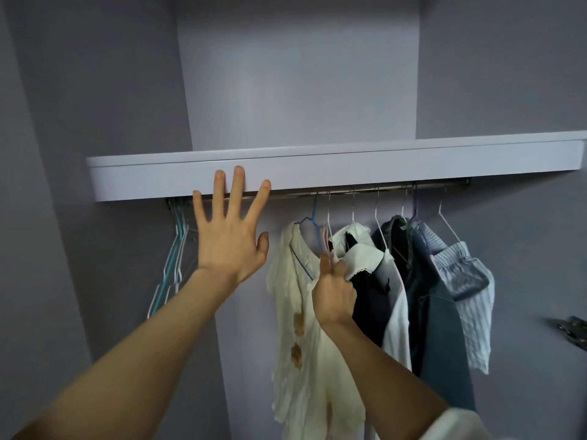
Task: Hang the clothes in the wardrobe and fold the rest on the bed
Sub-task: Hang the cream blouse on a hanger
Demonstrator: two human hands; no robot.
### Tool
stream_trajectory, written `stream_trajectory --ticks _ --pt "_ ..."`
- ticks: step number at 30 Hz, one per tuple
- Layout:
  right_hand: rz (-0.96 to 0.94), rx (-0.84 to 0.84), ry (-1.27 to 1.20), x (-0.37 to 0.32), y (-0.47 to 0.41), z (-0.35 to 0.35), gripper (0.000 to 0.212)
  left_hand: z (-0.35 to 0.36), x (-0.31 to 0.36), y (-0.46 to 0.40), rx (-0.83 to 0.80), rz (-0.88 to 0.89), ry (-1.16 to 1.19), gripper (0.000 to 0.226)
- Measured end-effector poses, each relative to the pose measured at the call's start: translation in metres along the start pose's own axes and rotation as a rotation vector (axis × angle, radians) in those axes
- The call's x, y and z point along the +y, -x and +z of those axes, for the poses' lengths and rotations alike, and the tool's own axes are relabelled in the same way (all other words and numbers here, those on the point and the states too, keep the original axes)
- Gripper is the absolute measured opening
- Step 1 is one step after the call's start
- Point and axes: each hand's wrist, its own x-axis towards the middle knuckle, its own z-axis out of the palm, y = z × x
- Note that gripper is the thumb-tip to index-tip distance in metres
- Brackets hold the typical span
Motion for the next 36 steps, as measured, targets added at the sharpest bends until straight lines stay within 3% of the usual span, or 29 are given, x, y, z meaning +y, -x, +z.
stream_trajectory --ticks 10,14,18,24,29,33,36 --pt "-0.111 -0.111 0.075 -0.013 -0.015 -0.009 0.048 -0.011 -0.001 0.0 -0.103 0.001 0.008 0.088" --pt "-0.09 -0.131 -0.051 -0.014 -0.003 -0.025 0.053 -0.021 -0.003 0.001 -0.205 0.009 -0.004 0.091" --pt "-0.154 -0.197 -0.02 -0.011 0.017 -0.042 0.054 -0.036 0.001 0.011 -0.332 -0.026 0.081 0.086" --pt "-0.297 -0.259 -0.019 0.004 0.079 -0.071 0.05 -0.065 0.012 0.083 -0.473 -0.162 0.255 0.072" --pt "-0.496 -0.257 -0.259 0.007 0.136 -0.091 0.039 -0.101 0.019 0.152 -0.486 -0.302 0.316 0.06" --pt "-0.669 -0.436 -0.403 0.004 0.179 -0.087 0.035 -0.139 0.024 0.218 -0.418 -0.463 0.338 0.047" --pt "-0.785 -0.603 -0.467 0.001 0.211 -0.079 0.035 -0.169 0.031 0.273 -0.468 -0.603 0.269 0.042"
